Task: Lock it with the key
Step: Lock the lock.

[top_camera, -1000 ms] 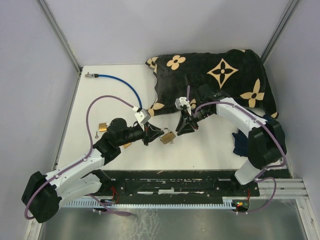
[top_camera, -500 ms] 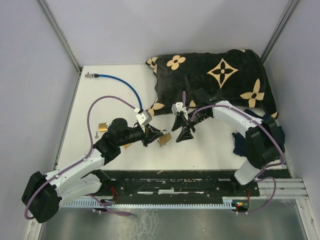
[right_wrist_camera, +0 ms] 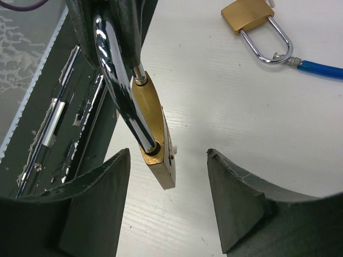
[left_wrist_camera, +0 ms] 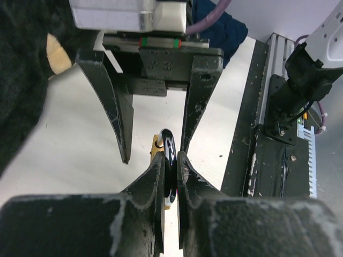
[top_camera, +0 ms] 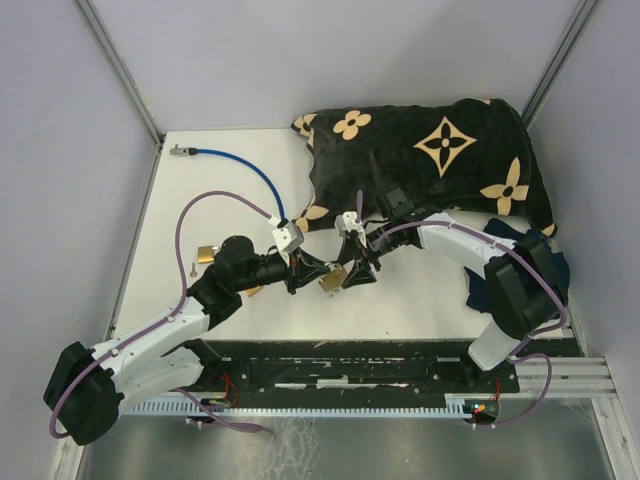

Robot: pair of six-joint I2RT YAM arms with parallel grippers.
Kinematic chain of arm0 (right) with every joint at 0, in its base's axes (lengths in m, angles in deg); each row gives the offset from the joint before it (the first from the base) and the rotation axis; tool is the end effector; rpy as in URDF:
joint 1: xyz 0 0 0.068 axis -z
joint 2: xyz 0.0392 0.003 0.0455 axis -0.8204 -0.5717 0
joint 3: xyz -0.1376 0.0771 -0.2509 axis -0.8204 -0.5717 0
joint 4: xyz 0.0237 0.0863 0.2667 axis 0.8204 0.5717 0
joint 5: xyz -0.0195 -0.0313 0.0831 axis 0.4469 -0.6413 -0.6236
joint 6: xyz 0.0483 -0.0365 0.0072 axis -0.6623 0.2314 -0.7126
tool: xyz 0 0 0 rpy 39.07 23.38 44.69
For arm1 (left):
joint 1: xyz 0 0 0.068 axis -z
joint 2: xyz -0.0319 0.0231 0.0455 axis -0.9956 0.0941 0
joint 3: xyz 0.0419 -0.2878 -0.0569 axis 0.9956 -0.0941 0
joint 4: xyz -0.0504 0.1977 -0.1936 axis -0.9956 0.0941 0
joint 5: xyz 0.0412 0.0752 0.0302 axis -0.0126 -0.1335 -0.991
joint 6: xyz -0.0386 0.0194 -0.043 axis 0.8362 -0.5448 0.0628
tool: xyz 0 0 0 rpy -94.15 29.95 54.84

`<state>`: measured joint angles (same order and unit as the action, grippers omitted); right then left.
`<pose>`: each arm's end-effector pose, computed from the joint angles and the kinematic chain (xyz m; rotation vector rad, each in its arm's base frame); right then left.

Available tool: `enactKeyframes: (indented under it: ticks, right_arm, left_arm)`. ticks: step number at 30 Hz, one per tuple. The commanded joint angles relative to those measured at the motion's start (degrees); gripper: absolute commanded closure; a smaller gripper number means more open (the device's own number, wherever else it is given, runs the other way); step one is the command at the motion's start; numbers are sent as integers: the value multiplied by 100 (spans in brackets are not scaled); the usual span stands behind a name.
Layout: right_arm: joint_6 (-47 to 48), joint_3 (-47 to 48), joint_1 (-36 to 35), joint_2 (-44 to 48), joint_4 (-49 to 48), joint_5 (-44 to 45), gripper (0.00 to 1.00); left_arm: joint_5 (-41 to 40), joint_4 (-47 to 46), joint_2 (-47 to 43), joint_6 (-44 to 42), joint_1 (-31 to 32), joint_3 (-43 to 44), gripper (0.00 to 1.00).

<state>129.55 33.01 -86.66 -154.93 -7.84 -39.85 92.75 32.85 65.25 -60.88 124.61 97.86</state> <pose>0.2700 0.2137 0.2251 -1.6656 1.5105 1.3086 0.1599 -0.1645 0.2711 0.9149 1.5558 -1.0391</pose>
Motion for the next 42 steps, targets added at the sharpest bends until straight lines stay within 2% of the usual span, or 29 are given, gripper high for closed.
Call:
enactKeyframes:
  ticks: [1, 11, 21, 28, 34, 42]
  right_arm:
    - [-139, -48, -56, 197, -421, -462, 34]
    - [144, 13, -56, 285, -141, -987, 43]
    - [555, 172, -38, 286, 333, -1057, 45]
    - [536, 282, -19, 361, 454, -1182, 57]
    - [581, 345, -14, 457, 590, -1291, 58]
    - [817, 665, -18, 394, 1138, -1026, 91]
  left_arm:
    - [243, -1166, -63, 18, 16, 253, 97]
    - [300, -1424, -149, 147, 16, 211, 97]
    - [309, -1526, -347, 224, 15, 173, 97]
    - [331, -1668, -396, 324, 13, 109, 97]
    - [332, -1802, -377, 398, 16, 38, 97]
    - [330, -1812, -394, 391, 16, -29, 97]
